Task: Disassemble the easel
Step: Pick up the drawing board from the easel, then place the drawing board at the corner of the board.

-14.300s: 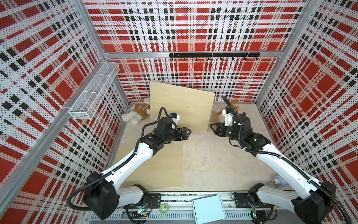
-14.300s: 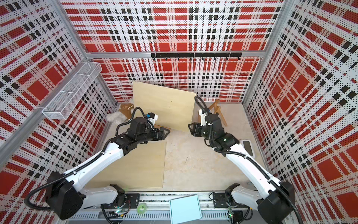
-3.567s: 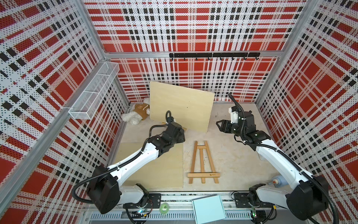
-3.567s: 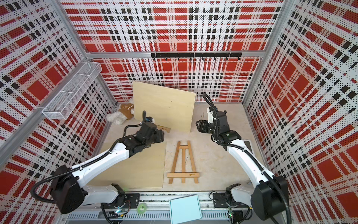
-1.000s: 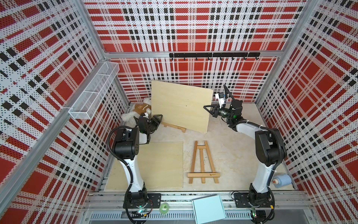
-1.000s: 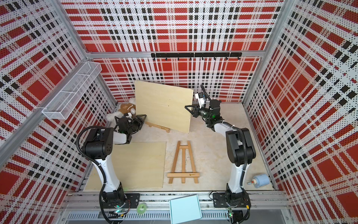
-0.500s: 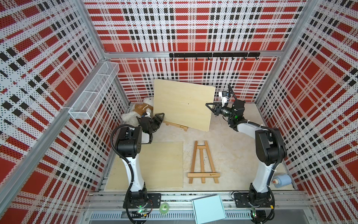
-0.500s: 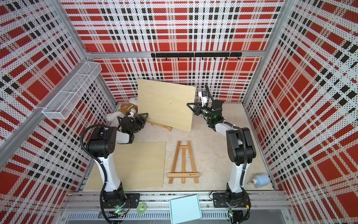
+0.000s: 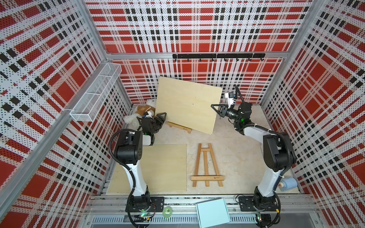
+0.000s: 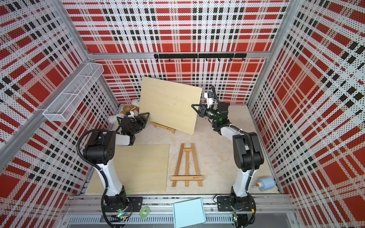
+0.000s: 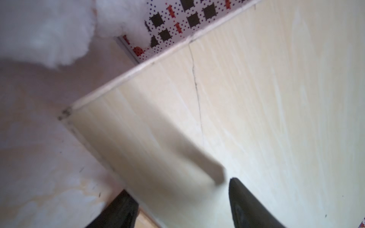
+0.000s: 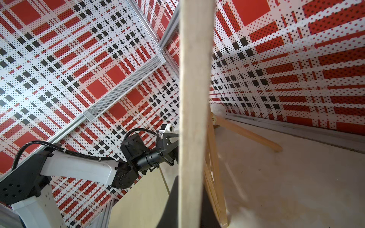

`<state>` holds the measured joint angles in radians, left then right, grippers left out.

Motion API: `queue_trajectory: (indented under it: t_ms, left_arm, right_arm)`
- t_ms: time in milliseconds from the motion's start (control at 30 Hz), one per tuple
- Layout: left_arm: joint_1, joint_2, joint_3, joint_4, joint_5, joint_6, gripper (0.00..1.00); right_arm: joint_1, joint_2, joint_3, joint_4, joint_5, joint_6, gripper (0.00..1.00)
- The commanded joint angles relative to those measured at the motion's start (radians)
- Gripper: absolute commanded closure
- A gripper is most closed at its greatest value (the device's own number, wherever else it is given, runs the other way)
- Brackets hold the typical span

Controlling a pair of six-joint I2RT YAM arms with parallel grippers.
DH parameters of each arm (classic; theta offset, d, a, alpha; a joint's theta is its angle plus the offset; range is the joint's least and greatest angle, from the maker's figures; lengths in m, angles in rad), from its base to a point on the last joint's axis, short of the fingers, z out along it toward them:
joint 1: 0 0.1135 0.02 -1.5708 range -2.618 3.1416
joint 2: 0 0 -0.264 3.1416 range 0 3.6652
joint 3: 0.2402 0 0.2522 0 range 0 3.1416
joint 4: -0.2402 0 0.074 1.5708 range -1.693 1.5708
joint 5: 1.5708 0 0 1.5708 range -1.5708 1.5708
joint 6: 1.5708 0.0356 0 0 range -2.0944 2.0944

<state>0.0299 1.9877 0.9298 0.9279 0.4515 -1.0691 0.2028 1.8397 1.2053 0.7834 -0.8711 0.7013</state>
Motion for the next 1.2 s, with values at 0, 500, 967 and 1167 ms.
queue_trajectory:
  t_ms: [0, 500, 967, 1167]
  left_arm:
    - [-0.013, -0.076, 0.000, 0.161, 0.029, -0.010, 0.27]
    - [-0.137, -0.346, -0.019, 0.120, 0.073, 0.007, 0.28]
    - [-0.340, -0.631, -0.052, -0.012, -0.020, 0.048, 0.36]
    - [-0.426, -0.665, -0.043, 0.006, -0.038, 0.035, 0.44]
  right_arm:
    - [0.024, -0.127, -0.003, 0.204, -0.056, 0.056, 1.00]
    - [0.047, -0.383, -0.212, 0.227, 0.159, 0.129, 1.00]
    - [0.053, -0.560, -0.328, 0.058, 0.312, 0.204, 1.00]
    - [0.052, -0.592, -0.366, 0.081, 0.341, 0.254, 1.00]
